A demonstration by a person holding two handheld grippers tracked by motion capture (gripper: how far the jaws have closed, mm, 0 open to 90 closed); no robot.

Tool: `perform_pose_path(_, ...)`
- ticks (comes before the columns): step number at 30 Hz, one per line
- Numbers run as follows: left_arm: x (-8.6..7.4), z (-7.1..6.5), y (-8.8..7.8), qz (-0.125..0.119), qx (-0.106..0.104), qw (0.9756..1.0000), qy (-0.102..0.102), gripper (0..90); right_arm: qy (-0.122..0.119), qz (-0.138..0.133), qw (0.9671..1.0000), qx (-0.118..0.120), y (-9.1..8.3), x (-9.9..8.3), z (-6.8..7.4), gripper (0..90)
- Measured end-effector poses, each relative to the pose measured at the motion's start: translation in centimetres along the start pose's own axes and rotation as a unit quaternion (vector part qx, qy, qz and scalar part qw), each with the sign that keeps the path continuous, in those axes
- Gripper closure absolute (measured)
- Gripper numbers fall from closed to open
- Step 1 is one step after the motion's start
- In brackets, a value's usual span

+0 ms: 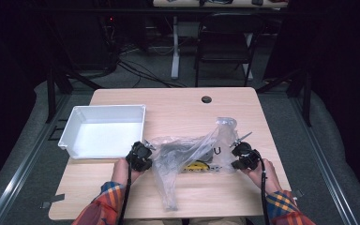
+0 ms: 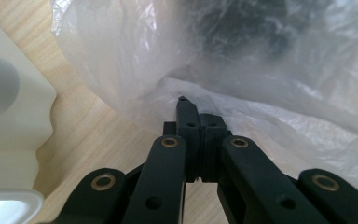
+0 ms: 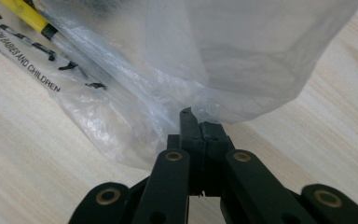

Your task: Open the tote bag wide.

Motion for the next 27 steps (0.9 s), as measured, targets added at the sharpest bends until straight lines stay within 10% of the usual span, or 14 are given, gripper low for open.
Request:
perform_pose_path(7,-0.1,0.1,-0.2,-0.003,-0.002,1.0,-0.001,89.9,0.02,-0.062,0.9963,0.056,-3.0,0.3,-1.0,59.1)
perform_pose_path(10,0.0,0.1,-0.2,-0.004,-0.002,1.0,-0.001,89.8,0.031,-0.121,0.9884,0.087,-4.6,0.7,-0.9,48.2)
perform_pose_path(14,0.0,0.2,-0.4,-0.005,-0.002,1.0,-0.004,89.4,0.03,-0.17,0.9808,0.09,-5.1,1.4,-0.2,71.0)
perform_pose_path(18,-0.1,0.4,-1.1,-0.012,-0.01,0.9998,-0.012,81.6,0.019,-0.17,0.9803,0.098,-4.8,1.6,0.5,88.3)
perform_pose_path(27,-0.5,-0.2,-5.7,-0.06,-0.028,0.9974,-0.03,52.8,0.015,-0.159,0.9835,0.085,-4.7,1.4,0.5,90.0)
Point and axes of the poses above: each handheld gripper's, and its own axes: y roughly forward along the jaws, x roughly out of its top, z roughly to its left, the point moved 6 cm from there along y, roughly forward along the jaws, and after that the axes turned 8 degrees about y, right-handed, at the moved point
